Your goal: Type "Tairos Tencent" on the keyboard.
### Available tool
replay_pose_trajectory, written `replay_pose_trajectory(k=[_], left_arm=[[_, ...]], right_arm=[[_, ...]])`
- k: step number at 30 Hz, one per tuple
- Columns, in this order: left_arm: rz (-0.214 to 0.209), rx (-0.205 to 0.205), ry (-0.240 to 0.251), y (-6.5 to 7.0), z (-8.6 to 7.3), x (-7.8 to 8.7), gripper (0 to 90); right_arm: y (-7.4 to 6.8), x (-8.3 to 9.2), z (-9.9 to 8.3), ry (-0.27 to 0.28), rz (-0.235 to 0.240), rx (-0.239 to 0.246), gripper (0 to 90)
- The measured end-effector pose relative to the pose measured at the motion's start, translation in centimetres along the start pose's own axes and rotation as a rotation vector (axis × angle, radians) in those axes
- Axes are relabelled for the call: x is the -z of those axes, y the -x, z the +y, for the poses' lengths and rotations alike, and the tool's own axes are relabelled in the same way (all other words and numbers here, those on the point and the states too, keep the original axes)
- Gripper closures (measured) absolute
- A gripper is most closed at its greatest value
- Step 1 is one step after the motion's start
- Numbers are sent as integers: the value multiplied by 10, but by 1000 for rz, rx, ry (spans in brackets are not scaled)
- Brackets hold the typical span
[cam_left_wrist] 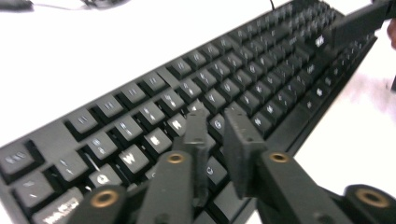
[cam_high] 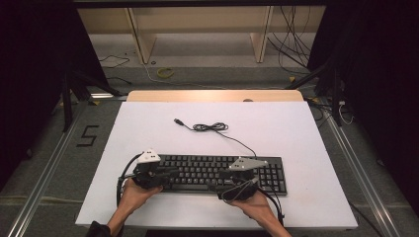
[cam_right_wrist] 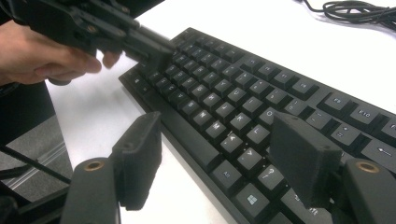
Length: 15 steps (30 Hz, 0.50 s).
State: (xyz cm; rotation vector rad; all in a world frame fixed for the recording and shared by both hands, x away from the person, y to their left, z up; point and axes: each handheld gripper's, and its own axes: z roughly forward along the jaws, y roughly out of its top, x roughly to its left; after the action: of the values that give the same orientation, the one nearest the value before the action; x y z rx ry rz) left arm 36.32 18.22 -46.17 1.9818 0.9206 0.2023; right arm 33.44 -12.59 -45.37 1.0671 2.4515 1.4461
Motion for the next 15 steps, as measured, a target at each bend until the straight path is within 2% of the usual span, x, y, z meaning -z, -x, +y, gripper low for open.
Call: replay_pose_trajectory(k=[6, 9, 15], left_arm=[[30, 42, 25, -5, 1, 2, 607], [42, 59, 20, -7, 2, 1, 514], [53, 80, 23, -10, 4, 0, 432]], right_arm=[[0, -1, 0, 2, 3, -1, 352], [0, -1, 0, 1, 2, 1, 350], [0, -2, 0, -3, 2, 0, 350]])
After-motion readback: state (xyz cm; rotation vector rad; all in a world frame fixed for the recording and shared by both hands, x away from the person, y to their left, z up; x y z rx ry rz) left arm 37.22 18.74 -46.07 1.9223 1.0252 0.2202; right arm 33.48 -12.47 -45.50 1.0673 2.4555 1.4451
